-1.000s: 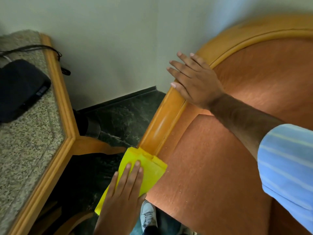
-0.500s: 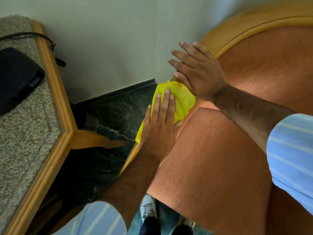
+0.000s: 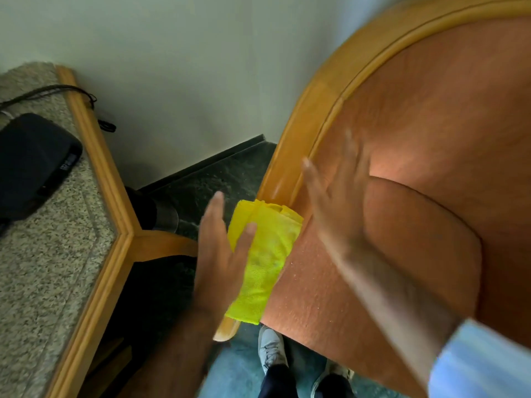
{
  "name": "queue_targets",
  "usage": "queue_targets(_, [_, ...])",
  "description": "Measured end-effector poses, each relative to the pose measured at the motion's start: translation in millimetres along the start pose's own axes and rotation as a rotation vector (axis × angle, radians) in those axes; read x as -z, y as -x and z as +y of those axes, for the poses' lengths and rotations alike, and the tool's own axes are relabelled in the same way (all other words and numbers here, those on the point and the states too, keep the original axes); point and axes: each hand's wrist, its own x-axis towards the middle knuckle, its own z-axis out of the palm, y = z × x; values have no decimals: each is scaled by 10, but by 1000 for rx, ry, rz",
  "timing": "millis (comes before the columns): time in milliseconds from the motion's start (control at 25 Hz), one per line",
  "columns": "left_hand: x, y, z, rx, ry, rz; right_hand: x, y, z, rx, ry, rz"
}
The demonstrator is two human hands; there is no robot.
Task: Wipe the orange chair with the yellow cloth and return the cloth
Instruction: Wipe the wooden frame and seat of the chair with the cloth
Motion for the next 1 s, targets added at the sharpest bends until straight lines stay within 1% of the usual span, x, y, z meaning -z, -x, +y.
queue_targets(40, [61,-167,102,126,32,-17,-125,445,23,-356,-338,-81])
queue_targets(80, [83,-324,205,221,-21,-85,-256,863,29,-705,-560,-215])
queue_targets(120, [77,-431,276,263,-103,-158,-369,1234,65,-913,-647,-385])
queue_targets(160, [59,-491,317,258,-185,-204,-459,1495,104,-950,-643,-510])
queue_targets(200, [22,-509,348,236,-272,-214,-449,1616,73,-938,-602,-527])
queue_targets(240, [-31,-481,416,201,-335,-199,-397,1685,78,-925,-554,-484])
queue_targets(280, [6,-436,449,185,-371,-176,-343,1675,34,-944,-558,-481])
queue_targets(360, [0,-301,659,171,-363,-190,-69,1513,-97,-1018,-671,-483])
queue_targets(400, [-36,-244,828,171,-312,-206,85,1427,-66,-1023,-737,-443])
queue_targets(440, [-98,-195,1032,159,-229,-216,275,1346,-11,-1007,-782,-384])
queue_targets(520, [-319,-116,1455,70,-55,-234,745,1245,231,-961,-822,-207])
queue_targets(560, [-455,-72,1672,17,17,-254,1027,1243,354,-895,-842,-119])
queue_targets(640, [-888,51,2115,-106,101,-350,1755,1324,646,-764,-827,79])
queue_targets(680, [-1115,135,2317,-169,128,-412,2121,1399,792,-730,-778,168])
queue_targets(720, [-1393,257,2529,-224,171,-509,2487,1511,956,-716,-729,271])
queue_targets(800, [-1962,541,2844,-326,209,-683,3080,1768,1313,-747,-611,446])
queue_targets(840, [-2307,763,2994,-408,191,-759,3370,1938,1501,-779,-554,519])
queue_targets(920, [-2872,1186,3140,-574,138,-849,3747,2258,1847,-835,-404,606])
queue_targets(1000, [-3333,1551,3139,-697,28,-886,3964,2552,2137,-891,-202,643])
